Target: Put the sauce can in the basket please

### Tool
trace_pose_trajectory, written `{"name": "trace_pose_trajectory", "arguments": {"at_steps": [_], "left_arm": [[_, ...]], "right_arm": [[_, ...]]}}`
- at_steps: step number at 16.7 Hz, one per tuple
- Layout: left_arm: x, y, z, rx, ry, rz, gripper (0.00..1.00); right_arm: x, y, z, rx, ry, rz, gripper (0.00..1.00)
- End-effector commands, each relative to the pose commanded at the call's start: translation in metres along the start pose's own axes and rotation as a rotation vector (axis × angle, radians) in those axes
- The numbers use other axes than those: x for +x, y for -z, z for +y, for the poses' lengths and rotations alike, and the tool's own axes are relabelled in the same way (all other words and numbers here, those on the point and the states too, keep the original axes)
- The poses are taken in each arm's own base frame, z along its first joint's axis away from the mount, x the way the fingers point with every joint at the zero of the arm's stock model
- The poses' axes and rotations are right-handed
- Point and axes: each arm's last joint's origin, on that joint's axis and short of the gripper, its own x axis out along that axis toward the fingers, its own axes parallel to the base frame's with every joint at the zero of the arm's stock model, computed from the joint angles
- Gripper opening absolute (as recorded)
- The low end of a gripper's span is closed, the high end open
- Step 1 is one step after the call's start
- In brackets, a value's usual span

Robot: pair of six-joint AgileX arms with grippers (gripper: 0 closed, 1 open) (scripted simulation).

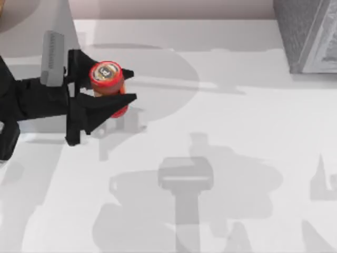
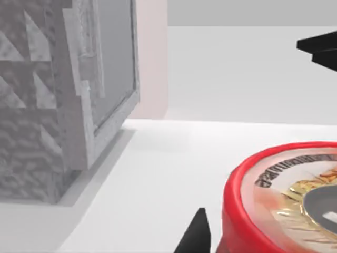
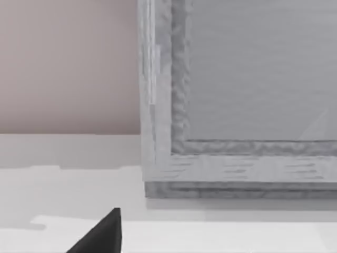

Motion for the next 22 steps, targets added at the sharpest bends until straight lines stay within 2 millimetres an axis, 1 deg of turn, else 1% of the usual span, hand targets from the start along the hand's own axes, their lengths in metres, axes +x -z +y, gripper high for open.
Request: {"name": "trace_pose_trajectory", "arguments": {"at_steps": [1,3,4,5,6,8,10,11,13,16,17,19,22], "left_arm": [[-0.009,-0.016,-0.01,0.029,0.001,-0.007,0.0],[-0.029,-0.045,-0.037,0.086,0.002,-0.012,0.0],[-0.04,-0.054,-0.053,0.105,0.002,-0.009,0.0],[-0.05,-0.059,-0.069,0.113,0.001,-0.003,0.0],[-0.058,-0.061,-0.084,0.113,0.002,0.005,0.0],[-0.072,-0.059,-0.108,0.089,0.004,0.023,0.0],[-0.082,-0.051,-0.125,0.043,0.002,0.037,0.0],[-0.085,-0.048,-0.131,0.023,0.001,0.042,0.0],[-0.088,-0.045,-0.135,0.005,0.0,0.045,0.0],[-0.088,-0.045,-0.135,0.005,0.0,0.045,0.0],[-0.096,-0.058,-0.123,0.115,-0.071,0.046,0.0],[-0.096,-0.059,-0.121,0.115,-0.072,0.046,0.0],[-0.101,-0.073,-0.104,0.115,-0.09,0.046,0.0]], "right_arm": [[0.0,0.0,0.0,0.0,0.0,0.0,1.0],[0.0,0.0,0.0,0.0,0.0,0.0,1.0],[0.0,0.0,0.0,0.0,0.0,0.0,1.0],[0.0,0.0,0.0,0.0,0.0,0.0,1.0],[0.0,0.0,0.0,0.0,0.0,0.0,1.0],[0.0,0.0,0.0,0.0,0.0,0.0,1.0],[0.0,0.0,0.0,0.0,0.0,0.0,1.0],[0.0,0.0,0.0,0.0,0.0,0.0,1.0],[0.0,0.0,0.0,0.0,0.0,0.0,1.0],[0.0,0.0,0.0,0.0,0.0,0.0,1.0],[0.0,0.0,0.0,0.0,0.0,0.0,1.0],[0.0,0.0,0.0,0.0,0.0,0.0,1.0],[0.0,0.0,0.0,0.0,0.0,0.0,1.0]]}}
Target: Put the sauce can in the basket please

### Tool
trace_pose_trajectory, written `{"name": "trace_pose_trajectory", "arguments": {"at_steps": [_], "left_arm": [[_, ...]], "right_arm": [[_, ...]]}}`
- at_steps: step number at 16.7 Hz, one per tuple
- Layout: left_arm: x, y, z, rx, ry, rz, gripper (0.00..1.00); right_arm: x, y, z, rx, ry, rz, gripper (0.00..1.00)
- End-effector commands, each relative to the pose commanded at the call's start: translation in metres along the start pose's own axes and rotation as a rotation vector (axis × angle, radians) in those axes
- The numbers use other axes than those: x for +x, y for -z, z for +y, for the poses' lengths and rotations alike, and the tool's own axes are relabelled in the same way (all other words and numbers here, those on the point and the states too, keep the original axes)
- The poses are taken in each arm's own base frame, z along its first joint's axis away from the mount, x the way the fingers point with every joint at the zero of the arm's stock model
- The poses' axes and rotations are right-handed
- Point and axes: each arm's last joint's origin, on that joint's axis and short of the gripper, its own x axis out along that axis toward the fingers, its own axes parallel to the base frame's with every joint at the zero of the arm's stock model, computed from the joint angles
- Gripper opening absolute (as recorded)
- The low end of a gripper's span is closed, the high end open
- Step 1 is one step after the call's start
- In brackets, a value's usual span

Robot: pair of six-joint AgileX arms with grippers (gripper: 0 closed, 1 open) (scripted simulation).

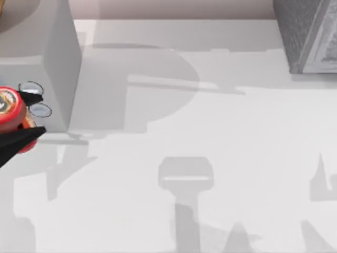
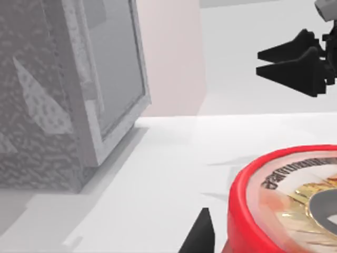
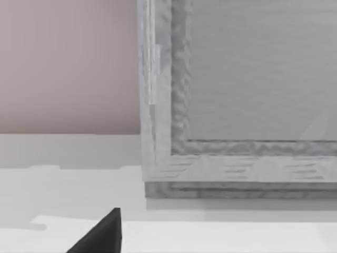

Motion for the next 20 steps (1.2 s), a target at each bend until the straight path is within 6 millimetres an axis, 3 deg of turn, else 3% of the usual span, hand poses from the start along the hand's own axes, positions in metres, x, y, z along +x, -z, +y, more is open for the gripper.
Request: {"name": "trace_pose_trajectory", "arguments": {"at_steps": [6,13,16,20], "left_arm": [[-0.025,-0.044,0.081,-0.017,-0.088,0.004,0.0],[-0.085,-0.091,0.186,-0.073,-0.259,0.006,0.0],[-0.114,-0.107,0.219,-0.095,-0.338,0.009,0.0],[-0.145,-0.123,0.245,-0.112,-0.43,0.016,0.0]], "right_arm": [[0.0,0.0,0.0,0.0,0.0,0.0,1.0],[0.0,0.0,0.0,0.0,0.0,0.0,1.0],[0.0,0.0,0.0,0.0,0.0,0.0,1.0],[0.0,0.0,0.0,0.0,0.0,0.0,1.0]]}}
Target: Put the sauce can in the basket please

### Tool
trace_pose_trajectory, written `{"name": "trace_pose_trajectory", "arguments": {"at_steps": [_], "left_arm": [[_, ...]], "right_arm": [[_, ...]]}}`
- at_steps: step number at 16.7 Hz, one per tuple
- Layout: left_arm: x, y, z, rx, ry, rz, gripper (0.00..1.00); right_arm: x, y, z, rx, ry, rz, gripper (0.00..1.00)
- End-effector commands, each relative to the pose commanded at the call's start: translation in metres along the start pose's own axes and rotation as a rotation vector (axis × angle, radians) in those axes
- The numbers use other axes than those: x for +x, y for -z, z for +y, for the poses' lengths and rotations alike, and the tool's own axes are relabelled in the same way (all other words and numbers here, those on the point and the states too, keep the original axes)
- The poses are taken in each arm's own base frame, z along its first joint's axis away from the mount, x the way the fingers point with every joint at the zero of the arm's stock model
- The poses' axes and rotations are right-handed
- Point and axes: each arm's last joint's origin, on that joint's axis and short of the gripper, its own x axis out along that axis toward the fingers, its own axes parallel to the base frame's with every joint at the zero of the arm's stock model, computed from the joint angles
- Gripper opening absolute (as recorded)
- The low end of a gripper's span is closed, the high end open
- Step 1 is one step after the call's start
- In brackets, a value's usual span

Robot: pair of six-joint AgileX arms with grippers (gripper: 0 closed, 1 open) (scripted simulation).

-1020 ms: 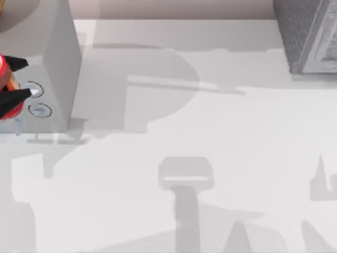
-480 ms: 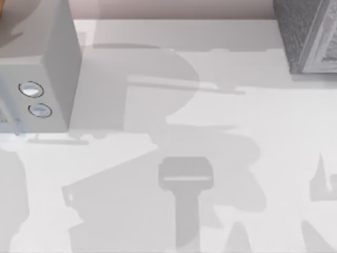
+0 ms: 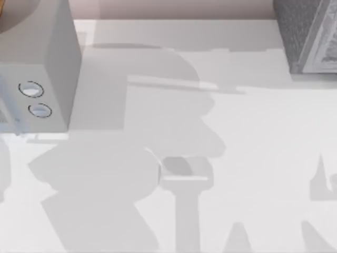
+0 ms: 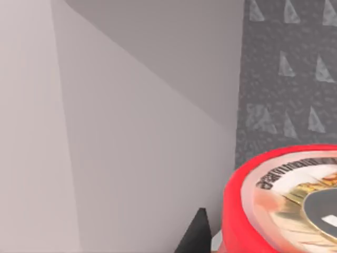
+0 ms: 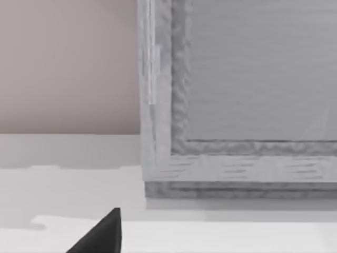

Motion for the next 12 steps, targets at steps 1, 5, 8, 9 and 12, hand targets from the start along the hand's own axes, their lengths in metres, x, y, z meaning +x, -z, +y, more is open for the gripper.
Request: {"name": "trace_pose_trajectory", "arguments": {"at_steps": [1,5,8,9,12], "left_arm": [[-0.004,-0.004,0.005,-0.002,-0.018,0.001,0.0],[-0.013,-0.013,0.017,-0.005,-0.061,0.005,0.0],[-0.013,-0.013,0.017,-0.005,-0.063,0.005,0.0],[-0.013,-0.013,0.017,-0.005,-0.063,0.005,0.0],[-0.003,-0.008,0.018,-0.01,-0.059,0.006,0.0]], "right_arm": [[0.0,0.0,0.0,0.0,0.0,0.0,1.0],[0.0,0.0,0.0,0.0,0.0,0.0,1.0],[0.0,0.0,0.0,0.0,0.0,0.0,1.0],[0.0,0.0,0.0,0.0,0.0,0.0,1.0],[0.0,0.0,0.0,0.0,0.0,0.0,1.0]]}}
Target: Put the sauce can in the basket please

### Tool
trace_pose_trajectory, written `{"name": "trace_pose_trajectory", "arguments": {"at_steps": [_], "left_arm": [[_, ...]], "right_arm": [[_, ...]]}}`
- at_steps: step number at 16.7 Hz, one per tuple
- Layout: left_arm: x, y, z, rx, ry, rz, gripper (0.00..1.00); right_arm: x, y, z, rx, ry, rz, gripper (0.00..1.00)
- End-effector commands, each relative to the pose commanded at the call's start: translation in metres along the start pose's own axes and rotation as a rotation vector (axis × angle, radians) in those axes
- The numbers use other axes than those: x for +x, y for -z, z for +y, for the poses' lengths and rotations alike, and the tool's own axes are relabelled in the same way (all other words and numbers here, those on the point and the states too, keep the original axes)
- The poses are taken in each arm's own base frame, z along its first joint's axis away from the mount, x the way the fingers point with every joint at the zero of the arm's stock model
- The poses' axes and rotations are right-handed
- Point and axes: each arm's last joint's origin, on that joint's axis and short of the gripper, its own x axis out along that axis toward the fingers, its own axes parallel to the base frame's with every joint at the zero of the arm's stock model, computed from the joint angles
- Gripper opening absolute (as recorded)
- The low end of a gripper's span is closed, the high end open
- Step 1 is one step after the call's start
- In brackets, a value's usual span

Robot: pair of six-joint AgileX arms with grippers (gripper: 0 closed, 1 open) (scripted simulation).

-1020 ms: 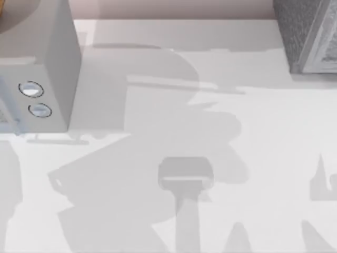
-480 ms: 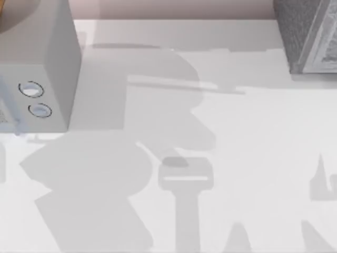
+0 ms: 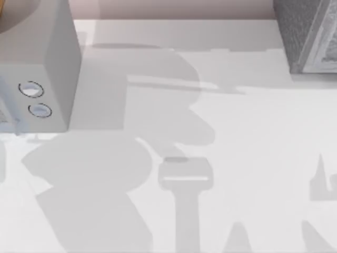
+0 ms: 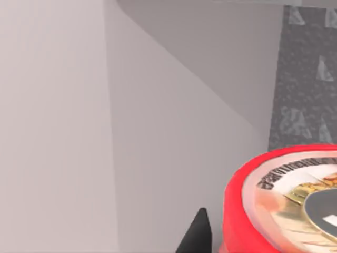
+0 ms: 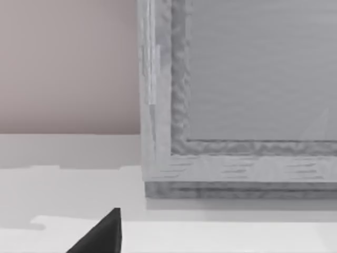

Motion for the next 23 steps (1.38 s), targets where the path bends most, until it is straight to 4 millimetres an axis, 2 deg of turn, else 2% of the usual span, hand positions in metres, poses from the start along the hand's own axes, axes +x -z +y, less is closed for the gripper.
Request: {"name": "trace_pose_trajectory", "arguments": {"at_steps": [4,8,21,23], "left_arm": [[0.045,0.017,0.0,0.006,-0.004,-0.001,0.0],[0.05,0.019,0.0,0.006,-0.004,-0.001,0.0],[0.05,0.019,0.0,0.006,-0.004,-0.001,0.98],[0.05,0.019,0.0,0.006,-0.004,-0.001,1.0]], "right_arm": [[0.0,0.0,0.0,0.0,0.0,0.0,1.0],[0.0,0.0,0.0,0.0,0.0,0.0,1.0],[0.0,0.0,0.0,0.0,0.0,0.0,1.0],[0.0,0.0,0.0,0.0,0.0,0.0,1.0]]}}
